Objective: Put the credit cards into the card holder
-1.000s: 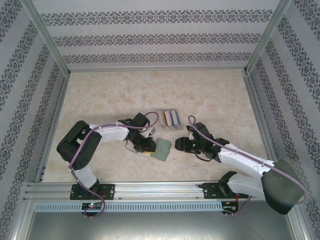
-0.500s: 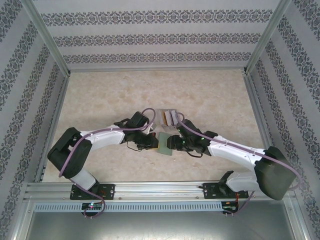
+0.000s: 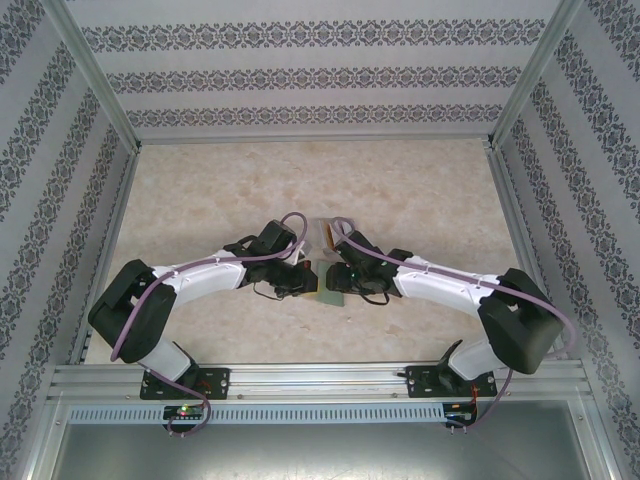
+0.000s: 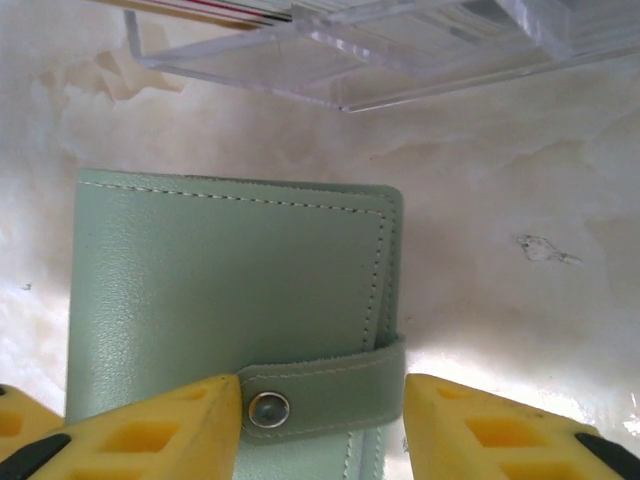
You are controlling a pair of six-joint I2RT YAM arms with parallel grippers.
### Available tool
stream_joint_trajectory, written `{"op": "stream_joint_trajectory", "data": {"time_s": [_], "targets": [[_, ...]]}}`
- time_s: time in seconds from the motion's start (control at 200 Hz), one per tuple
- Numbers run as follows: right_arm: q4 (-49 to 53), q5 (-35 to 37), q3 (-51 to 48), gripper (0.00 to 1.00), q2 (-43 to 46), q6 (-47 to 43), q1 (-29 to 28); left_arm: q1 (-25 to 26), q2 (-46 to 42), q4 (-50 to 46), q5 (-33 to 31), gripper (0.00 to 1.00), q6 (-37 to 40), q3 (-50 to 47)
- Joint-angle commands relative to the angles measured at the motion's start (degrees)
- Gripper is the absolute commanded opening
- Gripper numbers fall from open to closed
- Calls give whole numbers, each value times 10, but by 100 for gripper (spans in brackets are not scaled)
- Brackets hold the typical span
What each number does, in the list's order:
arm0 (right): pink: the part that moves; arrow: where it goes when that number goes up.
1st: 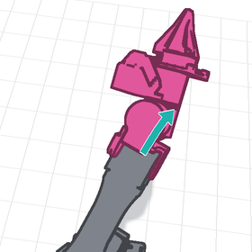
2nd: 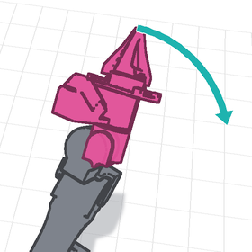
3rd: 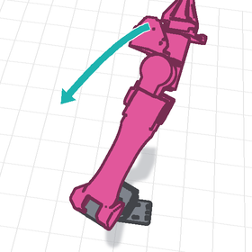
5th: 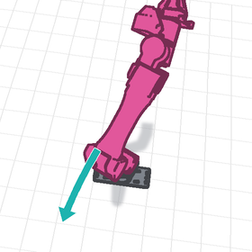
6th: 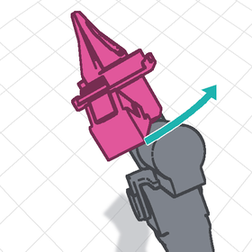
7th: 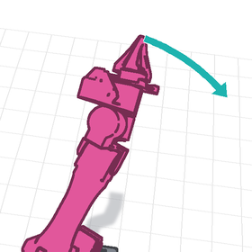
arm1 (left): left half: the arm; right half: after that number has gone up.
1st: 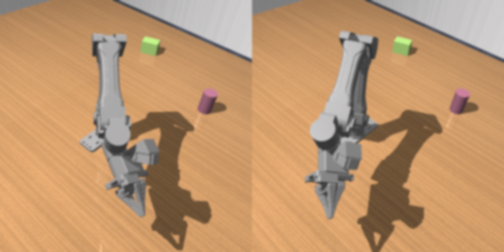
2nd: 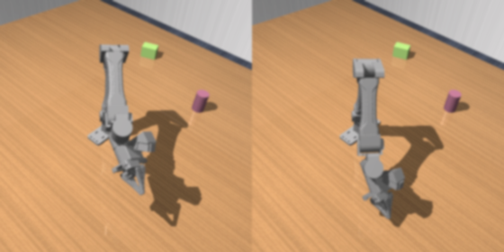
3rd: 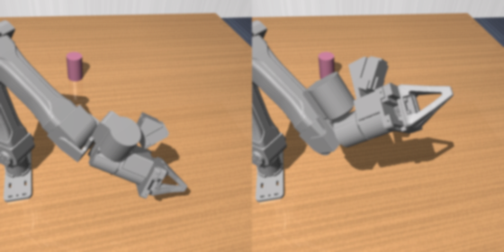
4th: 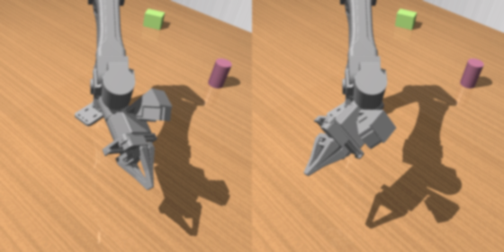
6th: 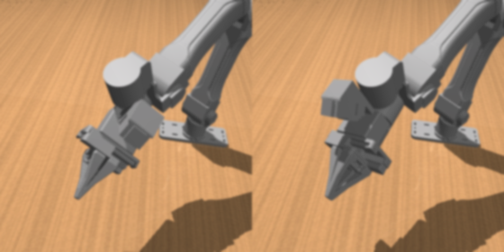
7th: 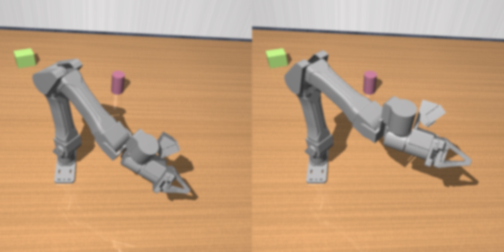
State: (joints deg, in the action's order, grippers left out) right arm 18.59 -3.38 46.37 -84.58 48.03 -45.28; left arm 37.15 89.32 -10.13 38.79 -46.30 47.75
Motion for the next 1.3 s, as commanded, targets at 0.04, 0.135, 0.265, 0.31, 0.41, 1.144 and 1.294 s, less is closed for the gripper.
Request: {"op": "stream_joint_trajectory", "data": {"time_s": [0.04,0.135,0.265,0.31,0.41,1.144,1.294], "targets": [[-18,-23,13,53,-2,-19,-9,9,-13,37,9,0,-22,-2],[-51,-40,1,54,12,-33,-8,8,-15,45,6,0,-25,-8],[-52,-56,4,54,0,-51,-11,9,-17,62,3,0,-32,-23],[-60,-58,-1,52,-8,-47,-10,8,-17,64,1,0,-32,-24],[-49,-35,-9,42,-29,-39,-9,8,-16,64,2,0,-32,-22],[-70,-35,-55,0,98,-112,-1,1,2,-20,-67,50,35,-37],[-93,-62,-58,0,122,-118,-4,-12,-15,-16,-68,60,39,-43]]}}
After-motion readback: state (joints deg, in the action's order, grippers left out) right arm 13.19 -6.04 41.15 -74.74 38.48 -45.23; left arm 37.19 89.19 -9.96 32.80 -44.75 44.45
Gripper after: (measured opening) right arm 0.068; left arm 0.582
